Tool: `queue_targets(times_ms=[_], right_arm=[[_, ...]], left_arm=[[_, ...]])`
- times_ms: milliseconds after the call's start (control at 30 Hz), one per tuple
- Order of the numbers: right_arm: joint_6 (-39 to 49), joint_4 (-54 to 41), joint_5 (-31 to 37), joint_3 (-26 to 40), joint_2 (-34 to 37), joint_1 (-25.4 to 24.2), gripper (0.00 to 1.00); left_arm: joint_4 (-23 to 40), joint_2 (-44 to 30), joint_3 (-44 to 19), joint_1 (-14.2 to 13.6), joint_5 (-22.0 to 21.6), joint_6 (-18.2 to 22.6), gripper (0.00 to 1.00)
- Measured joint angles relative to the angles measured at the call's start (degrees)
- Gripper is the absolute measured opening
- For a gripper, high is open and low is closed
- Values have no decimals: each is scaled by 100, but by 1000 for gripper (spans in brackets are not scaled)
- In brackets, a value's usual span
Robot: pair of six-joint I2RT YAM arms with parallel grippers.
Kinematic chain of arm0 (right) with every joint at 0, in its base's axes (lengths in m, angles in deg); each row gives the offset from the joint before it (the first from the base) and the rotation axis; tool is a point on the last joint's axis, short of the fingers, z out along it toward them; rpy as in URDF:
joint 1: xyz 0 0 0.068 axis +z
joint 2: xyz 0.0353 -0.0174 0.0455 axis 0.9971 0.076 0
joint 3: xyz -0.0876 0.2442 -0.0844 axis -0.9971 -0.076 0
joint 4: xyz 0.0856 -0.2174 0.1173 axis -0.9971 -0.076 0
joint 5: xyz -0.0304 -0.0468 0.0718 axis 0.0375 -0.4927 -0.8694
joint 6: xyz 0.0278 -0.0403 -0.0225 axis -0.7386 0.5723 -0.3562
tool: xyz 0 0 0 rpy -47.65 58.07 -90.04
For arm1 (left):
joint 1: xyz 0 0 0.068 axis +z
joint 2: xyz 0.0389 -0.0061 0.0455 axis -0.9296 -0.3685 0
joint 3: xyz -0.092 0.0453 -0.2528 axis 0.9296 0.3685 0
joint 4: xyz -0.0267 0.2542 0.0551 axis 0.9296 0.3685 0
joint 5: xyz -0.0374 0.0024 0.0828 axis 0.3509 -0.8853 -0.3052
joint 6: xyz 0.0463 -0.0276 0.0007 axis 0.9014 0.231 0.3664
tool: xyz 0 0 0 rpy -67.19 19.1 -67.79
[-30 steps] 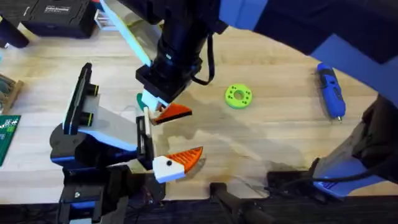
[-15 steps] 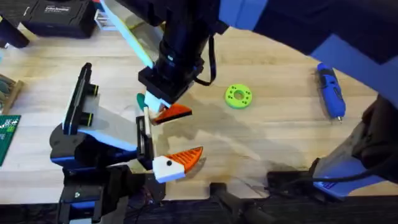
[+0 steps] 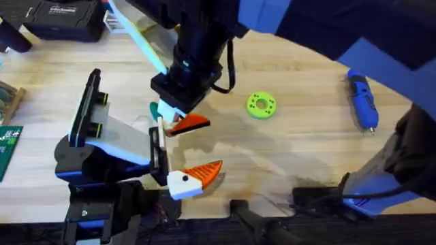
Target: Pick up the gripper from the table and insert it into the empty holder that is missing its gripper. Then pick up a screw, insert it into the mounting hole, and use the screwdriver to tighten it. Finally, clean up the table by picking up the vegetable and placing it into the bucket.
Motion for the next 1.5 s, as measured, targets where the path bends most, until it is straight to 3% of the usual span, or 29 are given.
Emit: queue_targets(times_ms=[467, 533, 700, 733, 1033, 1233, 1367, 1500], right_arm=[[0, 85, -2, 11, 162, 0, 18], [2, 64, 1, 11, 162, 0, 233], [31, -34, 87, 13, 162, -54, 941], [40, -57, 87, 13, 160, -111, 981], [-52, -300, 155, 13, 39, -475, 994], [-153, -326, 237, -160, -627, -738, 994], [-326, -35, 379, -880, -1439, -808, 994], [-650, 564, 413, -2140, -2391, -879, 994]], left_arm=[[-2, 0, 20, 0, 44, -52, 986], [-7, 0, 20, 0, 42, -45, 986], [-6, 0, 20, 0, 44, -46, 985], [-9, 0, 20, 0, 42, -32, 986], [-9, 0, 20, 0, 39, 0, 986], [-9, 0, 20, 0, 39, 0, 985], [-9, 0, 20, 0, 39, 0, 986], [-9, 0, 20, 0, 39, 0, 986]])
